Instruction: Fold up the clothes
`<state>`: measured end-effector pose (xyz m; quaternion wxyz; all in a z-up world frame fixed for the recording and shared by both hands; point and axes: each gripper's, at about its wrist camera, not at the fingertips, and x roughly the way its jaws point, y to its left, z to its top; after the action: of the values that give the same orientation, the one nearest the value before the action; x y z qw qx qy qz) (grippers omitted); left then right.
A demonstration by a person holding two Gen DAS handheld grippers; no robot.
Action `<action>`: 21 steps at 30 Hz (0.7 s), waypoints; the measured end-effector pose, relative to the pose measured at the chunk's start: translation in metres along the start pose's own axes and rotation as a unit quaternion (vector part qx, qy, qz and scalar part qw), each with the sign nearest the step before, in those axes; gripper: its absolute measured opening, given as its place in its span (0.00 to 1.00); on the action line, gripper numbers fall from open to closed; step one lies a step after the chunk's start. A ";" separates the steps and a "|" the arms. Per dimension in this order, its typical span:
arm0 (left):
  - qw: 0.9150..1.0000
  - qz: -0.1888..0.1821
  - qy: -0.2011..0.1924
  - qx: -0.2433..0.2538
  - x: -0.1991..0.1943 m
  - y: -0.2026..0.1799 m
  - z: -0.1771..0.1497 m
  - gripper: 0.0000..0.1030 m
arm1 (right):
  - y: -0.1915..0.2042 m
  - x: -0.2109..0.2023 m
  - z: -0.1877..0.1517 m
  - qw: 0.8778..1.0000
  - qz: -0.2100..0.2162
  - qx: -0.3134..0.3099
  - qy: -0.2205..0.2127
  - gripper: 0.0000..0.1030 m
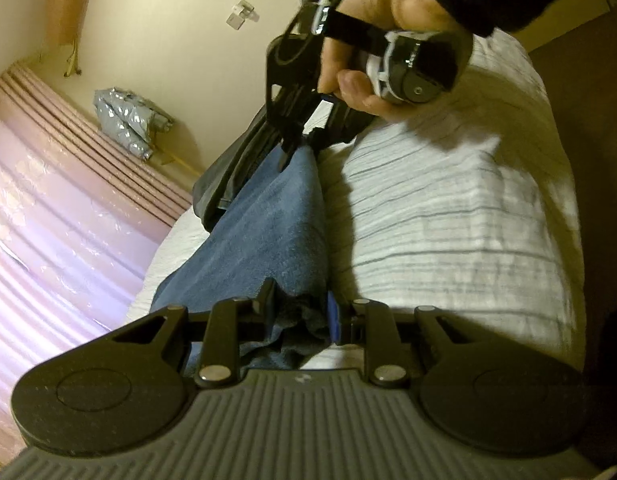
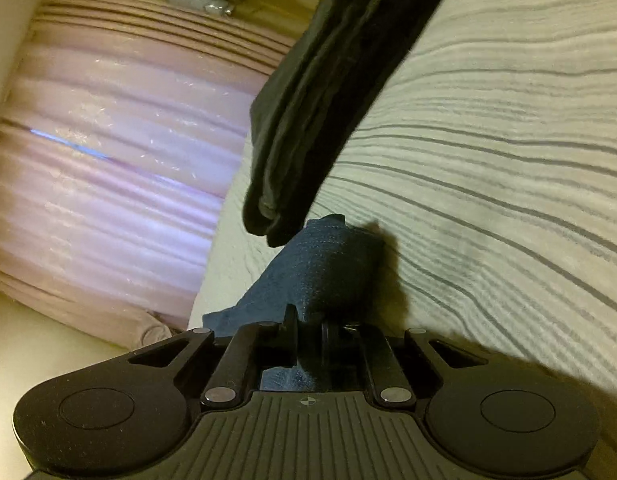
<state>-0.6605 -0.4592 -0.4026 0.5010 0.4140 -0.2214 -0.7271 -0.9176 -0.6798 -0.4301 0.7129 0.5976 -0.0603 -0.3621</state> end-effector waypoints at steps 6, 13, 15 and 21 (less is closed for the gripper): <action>0.999 -0.012 -0.015 -0.027 -0.020 0.008 -0.010 0.25 | 0.006 -0.021 -0.022 0.998 -0.037 -0.035 -0.025 0.39; 0.998 0.023 -0.001 -0.055 -0.060 0.028 -0.052 0.25 | 0.096 -0.050 -0.103 0.954 -0.050 -0.296 0.019 0.63; 0.998 0.036 0.025 -0.052 -0.063 0.038 -0.068 0.26 | 0.120 -0.053 -0.138 0.913 -0.045 -0.403 0.043 0.63; 0.995 0.067 0.073 -0.026 -0.061 0.075 -0.099 0.45 | 0.158 -0.036 -0.248 0.687 -0.091 -0.711 0.118 0.64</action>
<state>-0.5289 -0.4241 -0.3791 0.5739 0.4369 -0.1924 -0.6654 -0.7450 -0.4540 -0.3453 0.8891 -0.0481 0.3544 -0.2856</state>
